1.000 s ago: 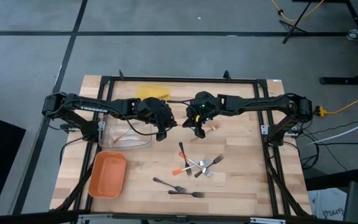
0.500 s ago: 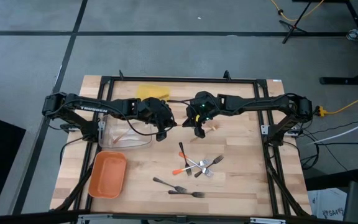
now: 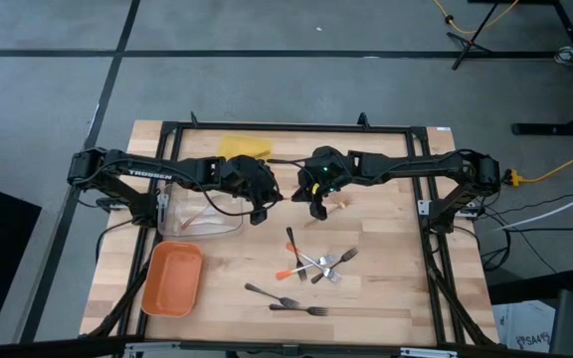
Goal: Sort silverware by color (type)
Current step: Put the orange fork into the transparent bin
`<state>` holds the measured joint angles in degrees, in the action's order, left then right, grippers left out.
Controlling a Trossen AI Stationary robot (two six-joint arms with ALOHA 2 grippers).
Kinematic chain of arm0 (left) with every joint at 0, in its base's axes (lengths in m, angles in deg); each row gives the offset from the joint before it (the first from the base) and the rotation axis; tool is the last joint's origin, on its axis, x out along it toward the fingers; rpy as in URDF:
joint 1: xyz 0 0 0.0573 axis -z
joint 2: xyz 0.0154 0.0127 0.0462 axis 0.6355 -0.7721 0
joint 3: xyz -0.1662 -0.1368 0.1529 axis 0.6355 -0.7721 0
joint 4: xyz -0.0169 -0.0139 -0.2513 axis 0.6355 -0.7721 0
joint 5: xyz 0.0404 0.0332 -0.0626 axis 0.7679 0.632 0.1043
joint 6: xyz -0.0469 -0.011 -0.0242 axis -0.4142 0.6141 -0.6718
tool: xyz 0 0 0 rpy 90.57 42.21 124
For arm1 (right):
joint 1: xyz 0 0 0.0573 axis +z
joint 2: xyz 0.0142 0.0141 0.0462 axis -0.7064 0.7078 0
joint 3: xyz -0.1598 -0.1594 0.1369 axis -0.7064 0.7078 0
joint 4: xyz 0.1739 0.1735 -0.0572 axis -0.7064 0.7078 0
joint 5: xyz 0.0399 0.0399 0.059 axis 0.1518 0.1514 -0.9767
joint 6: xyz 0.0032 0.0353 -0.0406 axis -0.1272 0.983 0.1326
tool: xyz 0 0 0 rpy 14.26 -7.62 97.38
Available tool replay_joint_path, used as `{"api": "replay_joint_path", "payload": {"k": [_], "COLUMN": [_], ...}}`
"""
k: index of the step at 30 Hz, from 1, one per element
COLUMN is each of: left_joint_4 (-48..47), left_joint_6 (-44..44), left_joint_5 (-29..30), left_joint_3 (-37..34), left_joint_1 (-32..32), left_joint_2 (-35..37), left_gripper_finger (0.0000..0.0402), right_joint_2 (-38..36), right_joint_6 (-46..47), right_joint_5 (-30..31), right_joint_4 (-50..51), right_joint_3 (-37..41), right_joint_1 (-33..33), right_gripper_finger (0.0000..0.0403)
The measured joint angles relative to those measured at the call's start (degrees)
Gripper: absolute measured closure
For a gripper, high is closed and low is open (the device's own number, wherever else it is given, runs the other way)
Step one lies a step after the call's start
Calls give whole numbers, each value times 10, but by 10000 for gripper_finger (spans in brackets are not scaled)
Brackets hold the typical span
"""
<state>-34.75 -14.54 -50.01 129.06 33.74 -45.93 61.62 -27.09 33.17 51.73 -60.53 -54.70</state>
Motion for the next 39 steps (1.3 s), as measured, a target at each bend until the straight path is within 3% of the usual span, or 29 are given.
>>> {"api": "replay_joint_path", "payload": {"k": [5, 10, 20, 39], "left_joint_4": [0, -4, -65, -360], "left_joint_6": [0, 0, -1, -153], "left_joint_5": [-1, -1, 20, 121], "left_joint_3": [0, 0, 0, 0], "left_joint_1": [0, 0, 3, 83], "left_joint_2": [0, 4, 74, 316], "left_gripper_finger": [400, 401, 401, 401], "right_joint_2": [0, -1, -40, -97], "right_joint_6": [0, 0, -4, -3], "right_joint_5": [1, 6, 35, 60], "right_joint_4": [0, 1, 11, 18], "right_joint_3": [0, 0, 0, 0], "right_joint_1": [0, 0, -9, -50], "right_gripper_finger": [326, 301, 301, 302]}}
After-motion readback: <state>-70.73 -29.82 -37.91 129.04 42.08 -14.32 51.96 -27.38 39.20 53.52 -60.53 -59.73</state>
